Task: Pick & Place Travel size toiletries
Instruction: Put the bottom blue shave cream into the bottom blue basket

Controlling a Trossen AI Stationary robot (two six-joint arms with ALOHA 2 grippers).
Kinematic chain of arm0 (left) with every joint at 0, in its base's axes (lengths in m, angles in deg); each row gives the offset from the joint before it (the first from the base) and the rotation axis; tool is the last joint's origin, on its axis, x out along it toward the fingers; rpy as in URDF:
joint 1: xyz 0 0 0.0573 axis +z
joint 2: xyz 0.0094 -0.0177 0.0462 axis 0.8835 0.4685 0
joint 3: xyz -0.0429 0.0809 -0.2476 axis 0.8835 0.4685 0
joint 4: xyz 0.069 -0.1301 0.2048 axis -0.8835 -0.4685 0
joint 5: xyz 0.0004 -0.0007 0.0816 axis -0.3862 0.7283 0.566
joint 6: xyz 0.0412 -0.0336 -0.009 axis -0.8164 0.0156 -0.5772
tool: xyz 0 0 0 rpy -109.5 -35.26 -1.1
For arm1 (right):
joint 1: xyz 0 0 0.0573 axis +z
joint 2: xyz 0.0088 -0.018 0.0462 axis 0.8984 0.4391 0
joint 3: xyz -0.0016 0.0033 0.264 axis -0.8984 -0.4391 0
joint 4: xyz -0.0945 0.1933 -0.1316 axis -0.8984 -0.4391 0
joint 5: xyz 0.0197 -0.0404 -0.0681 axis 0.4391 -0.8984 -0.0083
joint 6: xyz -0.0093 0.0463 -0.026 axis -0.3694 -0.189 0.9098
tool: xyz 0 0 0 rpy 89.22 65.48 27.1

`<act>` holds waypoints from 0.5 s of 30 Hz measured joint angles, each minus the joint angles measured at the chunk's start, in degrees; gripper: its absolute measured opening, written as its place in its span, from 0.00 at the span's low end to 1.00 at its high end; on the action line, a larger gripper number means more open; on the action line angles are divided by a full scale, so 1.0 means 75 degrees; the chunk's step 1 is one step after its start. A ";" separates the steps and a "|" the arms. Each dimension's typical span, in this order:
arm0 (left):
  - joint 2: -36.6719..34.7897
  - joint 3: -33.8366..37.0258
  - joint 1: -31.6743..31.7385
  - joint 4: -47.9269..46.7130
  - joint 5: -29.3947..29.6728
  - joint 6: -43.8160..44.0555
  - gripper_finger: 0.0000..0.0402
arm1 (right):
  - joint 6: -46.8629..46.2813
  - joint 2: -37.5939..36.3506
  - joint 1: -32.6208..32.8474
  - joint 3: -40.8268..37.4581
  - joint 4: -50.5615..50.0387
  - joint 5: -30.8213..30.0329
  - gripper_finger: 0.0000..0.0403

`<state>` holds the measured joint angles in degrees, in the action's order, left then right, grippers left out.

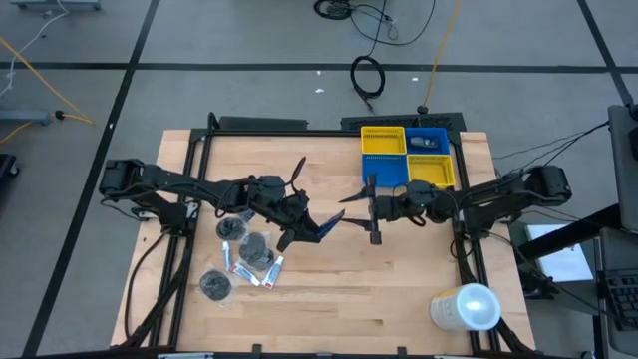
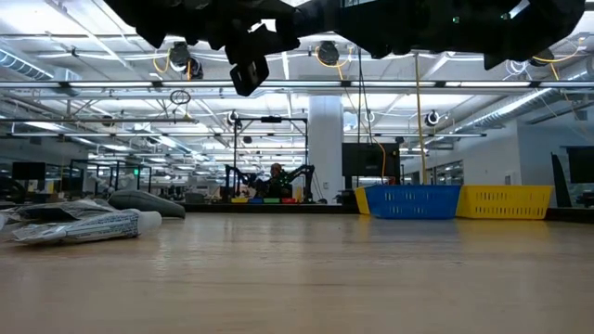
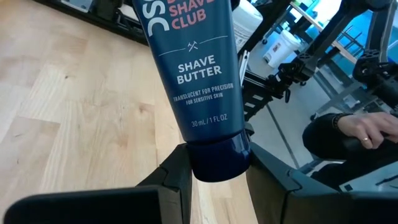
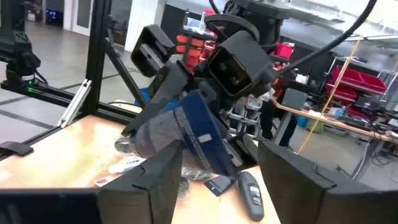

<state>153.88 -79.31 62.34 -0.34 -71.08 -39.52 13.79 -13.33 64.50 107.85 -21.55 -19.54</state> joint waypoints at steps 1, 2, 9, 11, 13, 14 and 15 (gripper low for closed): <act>0.0000 0.0000 0.0000 -0.0009 0.0003 0.0000 0.26 | 0.0000 0.0043 0.0010 0.0032 -0.0016 0.0005 0.48; 0.0000 0.0000 0.0000 -0.0022 0.0001 0.0000 0.26 | 0.0000 0.0082 0.0010 0.0074 -0.0017 0.0007 0.47; -0.0003 0.0000 0.0003 -0.0157 0.0003 -0.0065 0.26 | 0.0003 0.0076 0.0043 0.0083 -0.0076 0.0218 0.30; -0.0009 0.0000 0.0000 -0.0174 -0.0023 -0.0085 0.26 | 0.0020 0.0076 0.0040 0.0083 -0.0065 0.0350 0.23; -0.0012 0.0000 -0.0006 -0.0177 -0.0041 -0.0087 0.26 | 0.0040 0.0074 0.0040 0.0083 -0.0065 0.0366 0.16; -0.0012 0.0000 -0.0006 -0.0186 -0.0059 -0.0087 0.26 | 0.0080 0.0073 0.0040 0.0083 -0.0075 0.0369 0.13; -0.0012 0.0000 -0.0006 -0.0198 -0.0061 -0.0085 0.26 | 0.0127 0.0072 0.0040 0.0083 -0.0089 0.0371 0.09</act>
<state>153.79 -79.31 62.29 -1.83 -71.54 -40.15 14.74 -12.79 64.79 108.46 -22.21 -16.75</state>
